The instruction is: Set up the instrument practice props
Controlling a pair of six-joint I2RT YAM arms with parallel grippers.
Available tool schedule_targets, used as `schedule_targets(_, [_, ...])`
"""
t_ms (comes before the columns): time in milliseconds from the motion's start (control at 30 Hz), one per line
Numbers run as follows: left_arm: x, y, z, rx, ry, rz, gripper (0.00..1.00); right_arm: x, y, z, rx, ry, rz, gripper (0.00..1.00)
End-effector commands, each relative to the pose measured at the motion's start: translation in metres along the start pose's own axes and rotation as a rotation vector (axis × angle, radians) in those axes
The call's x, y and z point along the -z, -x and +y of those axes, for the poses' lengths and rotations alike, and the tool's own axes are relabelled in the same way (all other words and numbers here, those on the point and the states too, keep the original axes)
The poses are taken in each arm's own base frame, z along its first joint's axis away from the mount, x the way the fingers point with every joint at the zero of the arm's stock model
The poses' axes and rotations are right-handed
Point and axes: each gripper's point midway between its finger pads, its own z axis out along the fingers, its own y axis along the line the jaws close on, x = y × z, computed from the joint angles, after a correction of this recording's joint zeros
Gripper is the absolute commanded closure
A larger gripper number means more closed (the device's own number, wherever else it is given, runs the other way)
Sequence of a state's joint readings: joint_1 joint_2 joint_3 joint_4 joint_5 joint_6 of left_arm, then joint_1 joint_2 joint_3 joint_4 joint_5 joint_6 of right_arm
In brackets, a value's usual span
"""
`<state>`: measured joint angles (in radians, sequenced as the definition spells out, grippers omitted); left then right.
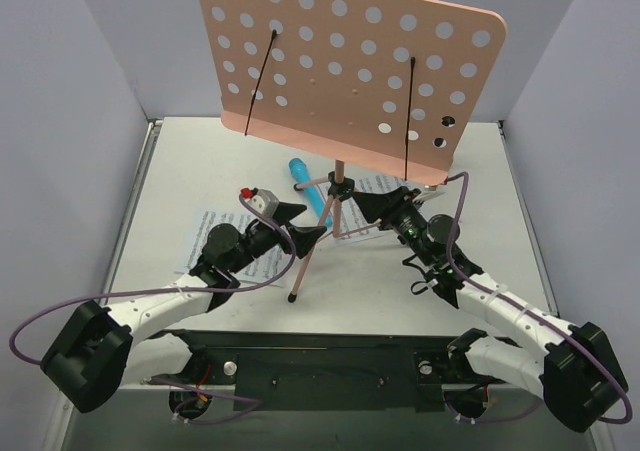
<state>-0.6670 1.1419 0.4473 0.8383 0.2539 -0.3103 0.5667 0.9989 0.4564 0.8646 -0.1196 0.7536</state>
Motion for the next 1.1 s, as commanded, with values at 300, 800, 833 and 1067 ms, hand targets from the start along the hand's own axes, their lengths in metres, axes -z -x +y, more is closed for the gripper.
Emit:
schedule_targets(300, [-0.011, -0.001, 0.003, -0.08, -0.013, -0.033, 0.11, -0.02, 0.026, 0.045, -0.223, 0.101, -0.122, 0.59])
schedule_targets(800, [-0.015, -0.016, 0.003, -0.108, -0.032, -0.005, 0.11, -0.03, 0.012, 0.028, -0.305, 0.008, -0.107, 0.72])
schedule_targets(833, [-0.016, -0.017, 0.002, -0.109, -0.035, -0.005, 0.11, -0.031, 0.012, 0.028, -0.313, 0.007, -0.106, 0.73])
schedule_targets(1067, [-0.015, -0.024, 0.001, -0.114, -0.046, 0.007, 0.11, -0.038, 0.003, 0.023, -0.402, -0.005, -0.093, 0.9])
